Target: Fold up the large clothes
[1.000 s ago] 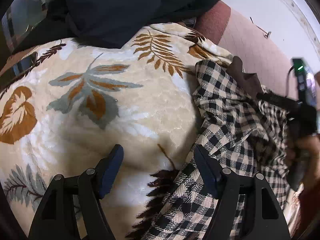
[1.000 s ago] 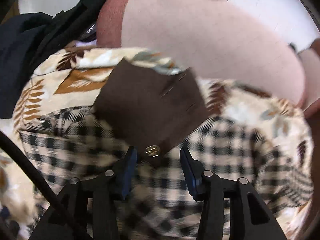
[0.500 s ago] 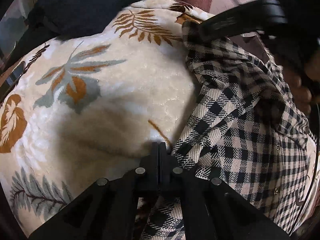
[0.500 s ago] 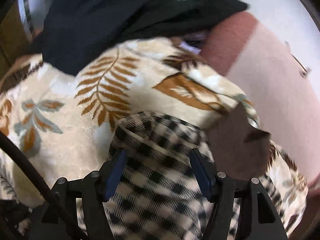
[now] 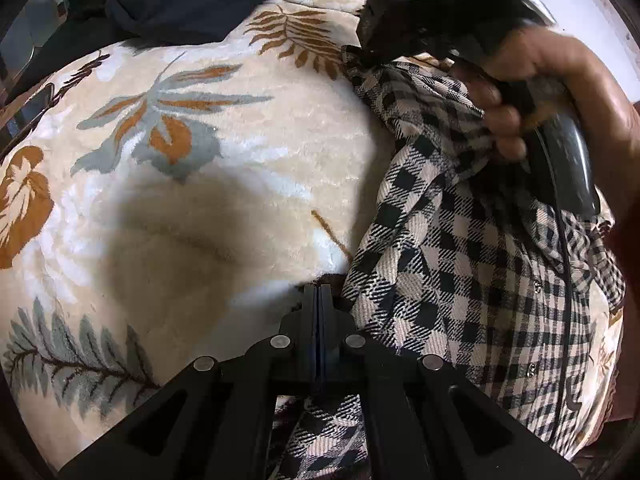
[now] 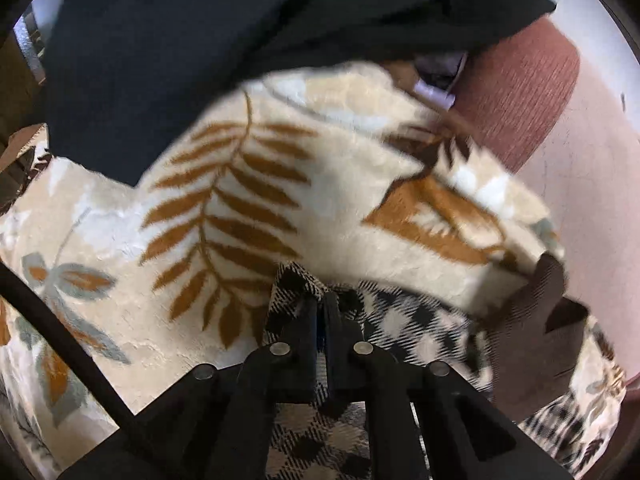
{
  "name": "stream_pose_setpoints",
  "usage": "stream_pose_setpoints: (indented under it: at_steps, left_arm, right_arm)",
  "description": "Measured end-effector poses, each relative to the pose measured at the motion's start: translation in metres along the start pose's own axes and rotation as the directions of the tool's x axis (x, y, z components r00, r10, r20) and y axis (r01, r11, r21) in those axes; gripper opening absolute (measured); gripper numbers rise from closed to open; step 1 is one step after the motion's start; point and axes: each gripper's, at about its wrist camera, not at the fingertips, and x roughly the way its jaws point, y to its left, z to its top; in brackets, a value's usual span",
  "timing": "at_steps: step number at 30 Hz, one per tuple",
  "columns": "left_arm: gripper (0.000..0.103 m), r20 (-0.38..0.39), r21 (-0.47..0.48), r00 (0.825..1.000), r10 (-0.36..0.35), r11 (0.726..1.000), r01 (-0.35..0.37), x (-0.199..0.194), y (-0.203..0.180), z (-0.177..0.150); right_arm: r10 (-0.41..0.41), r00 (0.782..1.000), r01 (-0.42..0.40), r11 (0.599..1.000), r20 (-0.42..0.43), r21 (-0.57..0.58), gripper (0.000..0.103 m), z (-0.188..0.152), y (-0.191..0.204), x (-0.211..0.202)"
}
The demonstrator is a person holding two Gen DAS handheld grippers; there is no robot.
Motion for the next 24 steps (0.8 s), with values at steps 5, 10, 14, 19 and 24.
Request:
stream_pose_setpoints:
  at_steps: [5, 10, 14, 19, 24]
  left_arm:
    - [0.006, 0.049, 0.005, 0.999, 0.005, 1.0, -0.006, -0.016, 0.0, 0.003]
    - [0.039, 0.076, 0.005, 0.997, 0.017, 1.0, -0.018, -0.021, 0.0, 0.006]
    - [0.044, 0.078, 0.028, 0.996, 0.051, 0.998, -0.054, -0.022, -0.003, 0.004]
    - [0.045, 0.086, 0.048, 0.993, 0.086, 0.995, -0.091, -0.014, -0.011, 0.006]
    - [0.046, 0.093, 0.056, 0.992, 0.082, 0.995, -0.088, -0.012, -0.013, 0.01]
  right_arm:
    - [0.025, 0.99, -0.034, 0.997, 0.139, 0.066, 0.05, -0.036, -0.037, -0.074]
    - [-0.043, 0.987, 0.001, 0.965, 0.154, 0.261, 0.05, -0.13, -0.131, -0.143]
    - [-0.129, 0.988, 0.085, 0.912, 0.085, 0.402, 0.05, -0.219, -0.185, -0.154]
    - [-0.164, 0.985, 0.096, 0.773, 0.05, 0.628, 0.057, -0.31, -0.232, -0.141]
    - [-0.078, 0.996, 0.032, 0.7, 0.032, 0.713, 0.058, -0.337, -0.237, -0.102]
